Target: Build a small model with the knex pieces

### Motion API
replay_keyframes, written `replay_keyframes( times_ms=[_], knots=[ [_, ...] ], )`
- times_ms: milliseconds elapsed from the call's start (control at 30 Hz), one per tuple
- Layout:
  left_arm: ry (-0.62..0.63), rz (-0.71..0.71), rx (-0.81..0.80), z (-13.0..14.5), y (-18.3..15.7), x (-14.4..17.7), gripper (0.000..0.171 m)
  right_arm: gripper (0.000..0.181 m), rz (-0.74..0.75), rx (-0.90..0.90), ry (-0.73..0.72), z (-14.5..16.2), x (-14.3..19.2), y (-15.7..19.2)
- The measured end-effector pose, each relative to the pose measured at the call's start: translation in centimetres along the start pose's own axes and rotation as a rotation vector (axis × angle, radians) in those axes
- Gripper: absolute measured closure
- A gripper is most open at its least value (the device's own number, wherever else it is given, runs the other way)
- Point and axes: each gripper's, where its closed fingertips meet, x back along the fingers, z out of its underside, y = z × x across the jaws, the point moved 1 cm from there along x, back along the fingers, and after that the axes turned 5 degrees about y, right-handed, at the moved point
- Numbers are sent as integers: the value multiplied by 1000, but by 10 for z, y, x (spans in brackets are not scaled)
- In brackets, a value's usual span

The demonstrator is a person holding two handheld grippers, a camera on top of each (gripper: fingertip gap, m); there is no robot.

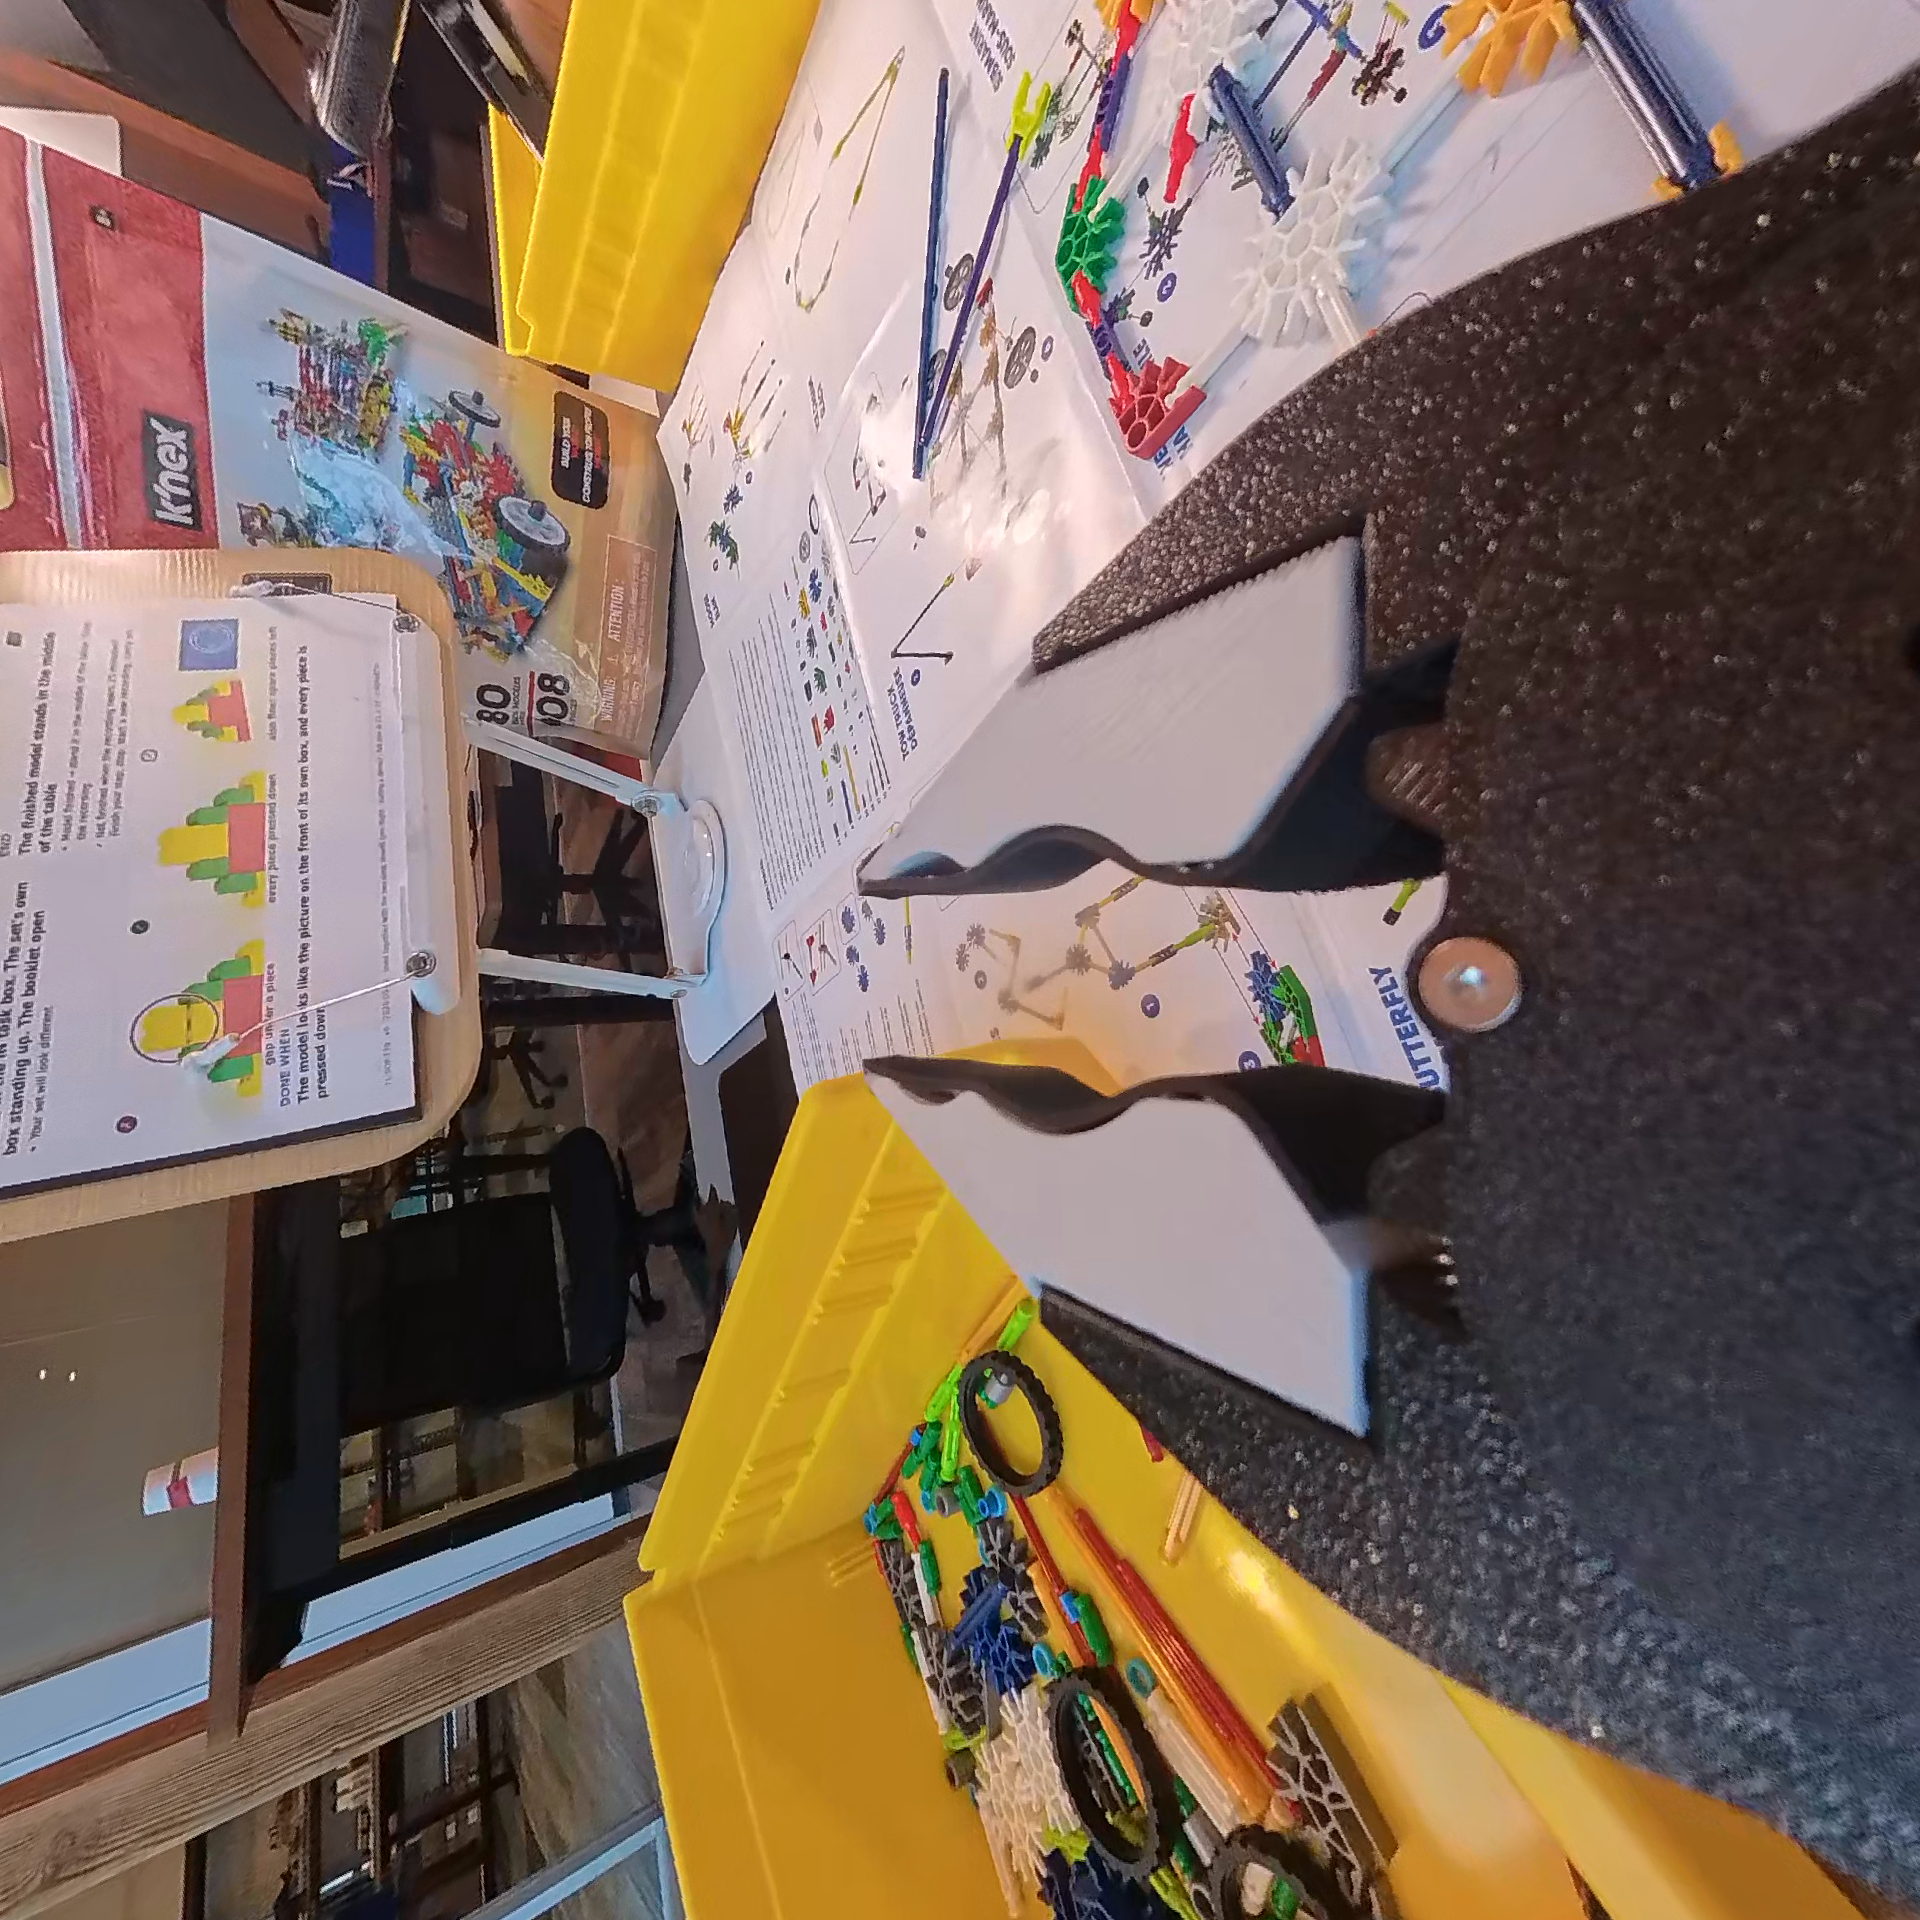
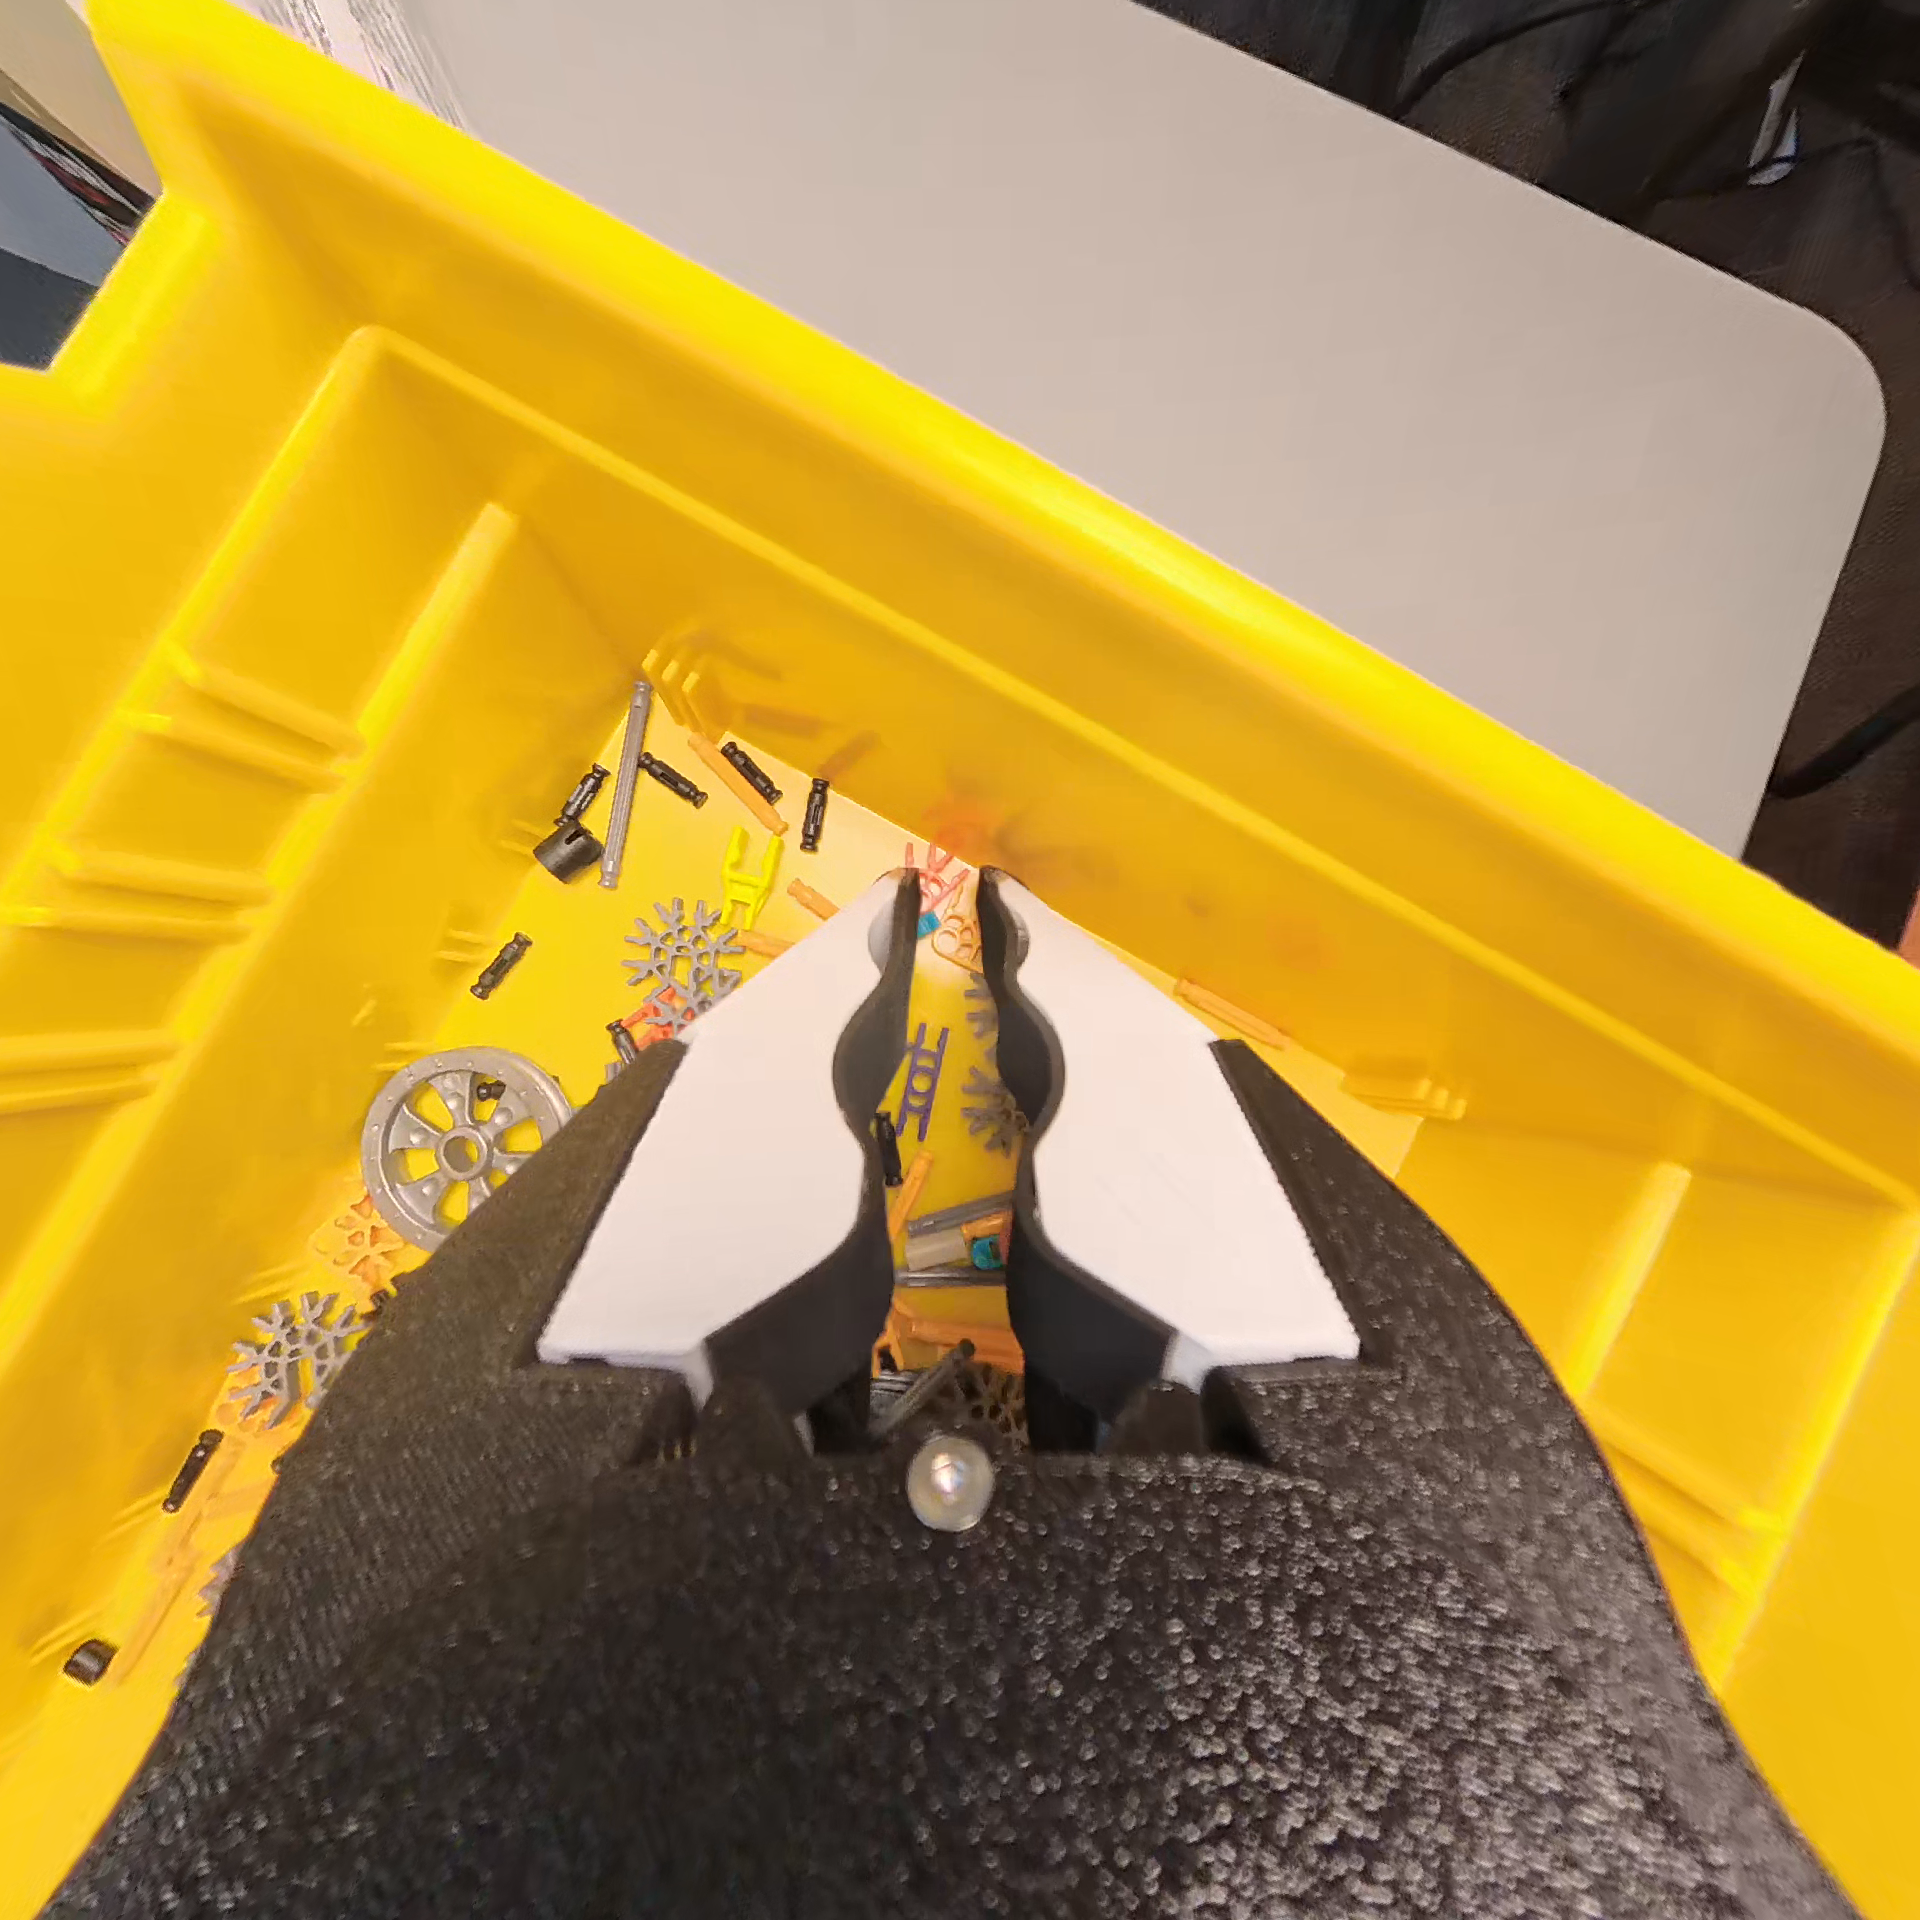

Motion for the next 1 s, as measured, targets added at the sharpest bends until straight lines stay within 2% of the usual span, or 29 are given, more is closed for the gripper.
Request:
replay_keyframes(
  times_ms=[267, 467, 667, 800, 933, 1000],
  knots=[
    [7, 12, 17, 1, 1, -1, 143, 167, -54, -30, 37, 2, -5, 5],
    [12, 19, 22, 2, 1, -2, 142, 173, -101, 9, 33, -3, -7, 18],
    [13, 25, 35, 2, 2, -2, 142, 172, -93, 1, 57, -2, -7, 12],
    [15, 29, 41, 3, 2, -2, 141, 155, -79, -28, 93, 4, -2, 2],
    [23, 34, 37, 3, 1, -3, 141, 154, -80, -30, 39, -3, 5, 3],
    [24, 35, 36, 3, 0, -3, 141, 160, -79, -20, 27, -5, 4, 5]
  ],
)
